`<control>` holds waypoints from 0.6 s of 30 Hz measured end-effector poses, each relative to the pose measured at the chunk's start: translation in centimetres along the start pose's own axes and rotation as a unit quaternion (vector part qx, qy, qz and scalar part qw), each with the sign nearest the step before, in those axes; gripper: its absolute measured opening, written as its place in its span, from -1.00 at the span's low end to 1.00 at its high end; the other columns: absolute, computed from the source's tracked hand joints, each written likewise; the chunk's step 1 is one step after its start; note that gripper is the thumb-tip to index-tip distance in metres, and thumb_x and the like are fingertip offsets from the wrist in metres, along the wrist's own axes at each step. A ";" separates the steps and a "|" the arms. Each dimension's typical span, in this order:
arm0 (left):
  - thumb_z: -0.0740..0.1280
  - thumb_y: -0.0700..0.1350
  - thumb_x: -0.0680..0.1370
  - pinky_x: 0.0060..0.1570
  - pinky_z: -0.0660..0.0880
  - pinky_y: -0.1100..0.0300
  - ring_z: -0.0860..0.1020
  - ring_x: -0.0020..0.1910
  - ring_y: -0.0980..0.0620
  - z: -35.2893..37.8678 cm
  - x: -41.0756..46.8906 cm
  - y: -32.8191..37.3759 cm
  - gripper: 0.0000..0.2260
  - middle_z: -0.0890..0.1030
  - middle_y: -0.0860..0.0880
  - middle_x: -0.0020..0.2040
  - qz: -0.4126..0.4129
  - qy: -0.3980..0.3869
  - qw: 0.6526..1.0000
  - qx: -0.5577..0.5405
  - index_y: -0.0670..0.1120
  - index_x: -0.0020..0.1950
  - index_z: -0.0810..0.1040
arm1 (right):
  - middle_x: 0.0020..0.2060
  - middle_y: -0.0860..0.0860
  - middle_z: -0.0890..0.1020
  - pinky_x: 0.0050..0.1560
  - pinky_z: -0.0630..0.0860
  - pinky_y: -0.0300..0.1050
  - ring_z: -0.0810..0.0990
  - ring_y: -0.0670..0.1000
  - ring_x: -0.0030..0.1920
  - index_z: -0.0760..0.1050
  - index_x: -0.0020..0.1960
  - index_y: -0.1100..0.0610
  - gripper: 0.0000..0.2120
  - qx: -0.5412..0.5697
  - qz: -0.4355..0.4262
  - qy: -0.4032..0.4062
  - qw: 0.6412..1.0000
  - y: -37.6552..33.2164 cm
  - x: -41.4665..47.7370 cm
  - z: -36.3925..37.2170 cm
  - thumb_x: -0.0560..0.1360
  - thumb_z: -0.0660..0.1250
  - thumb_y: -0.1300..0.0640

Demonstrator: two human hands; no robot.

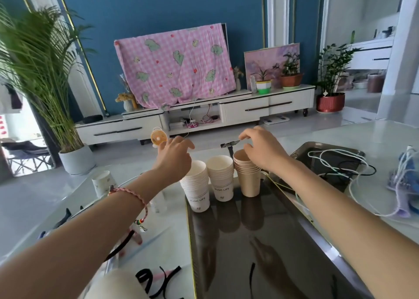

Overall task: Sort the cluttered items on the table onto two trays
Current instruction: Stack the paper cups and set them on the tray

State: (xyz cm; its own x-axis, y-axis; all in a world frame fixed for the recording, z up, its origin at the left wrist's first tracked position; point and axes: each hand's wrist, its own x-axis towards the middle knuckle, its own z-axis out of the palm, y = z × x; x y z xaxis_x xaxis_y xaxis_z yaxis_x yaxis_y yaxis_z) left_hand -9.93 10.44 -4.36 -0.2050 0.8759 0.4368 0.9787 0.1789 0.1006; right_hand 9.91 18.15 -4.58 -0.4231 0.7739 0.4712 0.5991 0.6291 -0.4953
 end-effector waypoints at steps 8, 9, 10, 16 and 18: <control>0.18 -0.30 0.51 0.31 0.18 0.01 0.32 0.34 -0.08 -2.2 -3.0 -9.0 -0.69 0.44 -0.08 0.33 -0.115 0.033 0.993 -0.020 -0.10 0.21 0.50 | 0.10 0.09 0.54 0.01 0.44 -0.20 0.51 -0.01 0.02 0.51 0.14 0.17 -0.79 0.067 -0.071 -0.067 0.993 -5.9 0.8 4.0 0.55 0.20 0.24; 0.18 -0.31 0.50 0.30 0.20 0.00 0.34 0.33 -0.09 -2.2 -3.4 -9.9 -0.69 0.46 -0.08 0.31 -0.126 0.039 0.991 -0.026 -0.10 0.20 0.51 | 0.09 0.08 0.54 0.04 0.44 -0.21 0.51 -0.01 0.04 0.52 0.13 0.17 -0.80 0.076 -0.081 -0.071 0.991 -6.7 0.7 4.5 0.55 0.20 0.24; 0.18 -0.32 0.50 0.30 0.21 -0.01 0.35 0.32 -0.09 -2.1 -3.8 -10.8 -0.69 0.47 -0.08 0.30 -0.138 0.044 0.989 -0.030 -0.11 0.19 0.52 | 0.09 0.08 0.54 0.03 0.44 -0.24 0.51 -0.02 0.03 0.53 0.12 0.17 -0.80 0.085 -0.093 -0.076 0.989 -7.6 0.6 4.9 0.54 0.21 0.24; 0.20 -0.32 0.48 0.24 0.27 0.00 0.38 0.27 -0.11 -2.5 -5.4 -16.5 -0.66 0.48 -0.10 0.26 -0.216 0.035 0.976 -0.013 -0.12 0.22 0.49 | -0.02 0.02 0.59 -0.25 0.31 -0.60 0.46 -0.17 -0.19 0.56 0.07 0.21 -0.82 0.146 -0.135 -0.119 0.973 -13.0 1.5 8.1 0.54 0.24 0.24; 0.21 -0.32 0.49 0.21 0.29 0.00 0.36 0.27 -0.13 -2.7 -5.2 -18.1 -0.66 0.46 -0.12 0.27 -0.246 0.027 0.969 -0.010 -0.13 0.25 0.46 | -0.01 0.02 0.59 -0.30 0.29 -0.62 0.46 -0.13 -0.13 0.57 0.06 0.21 -0.83 0.155 -0.122 -0.138 0.971 -14.3 2.7 9.3 0.53 0.26 0.22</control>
State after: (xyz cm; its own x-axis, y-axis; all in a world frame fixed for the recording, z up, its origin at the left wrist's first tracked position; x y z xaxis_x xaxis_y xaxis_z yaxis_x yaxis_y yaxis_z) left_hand -26.62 1.43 -6.04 -0.6477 0.6617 0.3776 0.7619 0.5600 0.3254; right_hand -6.16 11.86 -3.05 -0.7179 0.5627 0.4099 0.2434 0.7544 -0.6096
